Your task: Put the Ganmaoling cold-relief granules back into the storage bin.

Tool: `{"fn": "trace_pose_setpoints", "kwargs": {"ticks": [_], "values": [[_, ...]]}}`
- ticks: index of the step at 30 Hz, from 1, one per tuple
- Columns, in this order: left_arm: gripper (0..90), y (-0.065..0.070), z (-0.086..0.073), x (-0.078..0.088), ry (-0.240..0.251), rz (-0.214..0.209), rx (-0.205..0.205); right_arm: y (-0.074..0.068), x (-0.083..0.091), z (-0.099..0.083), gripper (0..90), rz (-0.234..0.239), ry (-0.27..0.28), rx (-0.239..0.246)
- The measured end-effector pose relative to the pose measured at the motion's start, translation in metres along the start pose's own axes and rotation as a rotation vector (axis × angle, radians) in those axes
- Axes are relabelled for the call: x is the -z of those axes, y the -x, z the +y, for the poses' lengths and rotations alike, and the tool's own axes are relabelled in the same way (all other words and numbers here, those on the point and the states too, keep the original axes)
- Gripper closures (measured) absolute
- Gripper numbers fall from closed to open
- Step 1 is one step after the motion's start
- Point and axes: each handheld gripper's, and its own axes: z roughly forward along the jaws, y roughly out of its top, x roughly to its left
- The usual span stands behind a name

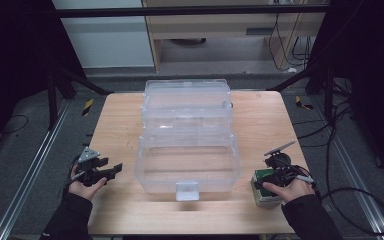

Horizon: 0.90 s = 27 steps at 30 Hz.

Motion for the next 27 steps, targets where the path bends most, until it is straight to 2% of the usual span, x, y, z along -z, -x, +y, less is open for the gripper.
{"fn": "trace_pose_setpoints", "kwargs": {"ticks": [4,18,27], "values": [[32.6,-0.001,-0.001,0.0,-0.002,-0.001,0.004,0.002,-0.004,0.0,4.9,-0.008,-0.013,-0.014],[32.7,-0.001,-0.001,-0.002,-0.009,-0.004,0.002,0.002,-0.014,0.003,8.5,-0.034,-0.046,-0.011],[32.7,-0.001,-0.001,-0.002,-0.011,-0.005,0.0,0.004,-0.012,0.003,13.7,-0.035,-0.072,0.018]]}}
